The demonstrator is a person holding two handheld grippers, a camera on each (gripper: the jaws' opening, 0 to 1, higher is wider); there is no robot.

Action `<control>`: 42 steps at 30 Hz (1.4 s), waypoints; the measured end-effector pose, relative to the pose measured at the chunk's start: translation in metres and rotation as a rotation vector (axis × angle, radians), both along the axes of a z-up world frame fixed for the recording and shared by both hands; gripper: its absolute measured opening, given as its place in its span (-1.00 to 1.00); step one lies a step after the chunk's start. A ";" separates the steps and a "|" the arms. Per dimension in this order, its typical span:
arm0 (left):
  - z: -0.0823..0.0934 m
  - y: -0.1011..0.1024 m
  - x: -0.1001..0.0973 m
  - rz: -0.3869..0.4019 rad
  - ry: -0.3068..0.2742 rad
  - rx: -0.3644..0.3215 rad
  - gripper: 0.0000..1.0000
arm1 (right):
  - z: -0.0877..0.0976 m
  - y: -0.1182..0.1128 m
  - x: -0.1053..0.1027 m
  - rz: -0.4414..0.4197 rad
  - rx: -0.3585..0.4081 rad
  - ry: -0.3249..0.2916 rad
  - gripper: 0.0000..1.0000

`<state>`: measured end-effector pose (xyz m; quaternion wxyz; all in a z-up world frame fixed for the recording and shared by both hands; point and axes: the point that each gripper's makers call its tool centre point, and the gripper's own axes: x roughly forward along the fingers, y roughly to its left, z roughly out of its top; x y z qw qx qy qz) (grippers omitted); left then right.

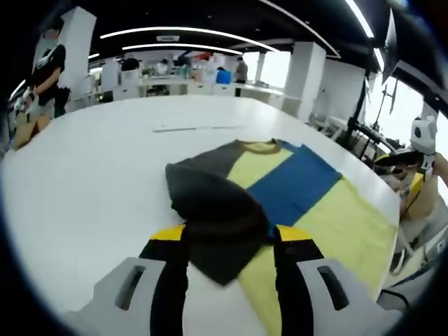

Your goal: Fold the garment on the visible template until the final outline fits inside the template.

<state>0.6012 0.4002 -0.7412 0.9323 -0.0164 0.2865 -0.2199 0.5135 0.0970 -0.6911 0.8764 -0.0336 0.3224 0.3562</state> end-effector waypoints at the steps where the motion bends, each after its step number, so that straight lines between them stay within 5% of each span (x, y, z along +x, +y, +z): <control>1: -0.002 0.005 0.001 0.010 0.003 0.007 -0.09 | 0.000 0.000 0.000 -0.001 0.000 0.000 0.85; 15: -0.030 0.042 0.023 0.062 0.047 0.143 -0.41 | 0.001 -0.009 0.001 -0.029 -0.010 -0.001 0.84; 34: -0.041 0.026 0.024 0.024 0.057 0.167 -0.66 | -0.001 -0.015 0.000 -0.048 -0.017 0.005 0.83; 42: -0.040 0.021 0.020 0.048 0.050 0.124 -0.97 | -0.002 -0.015 0.000 -0.055 -0.021 0.006 0.82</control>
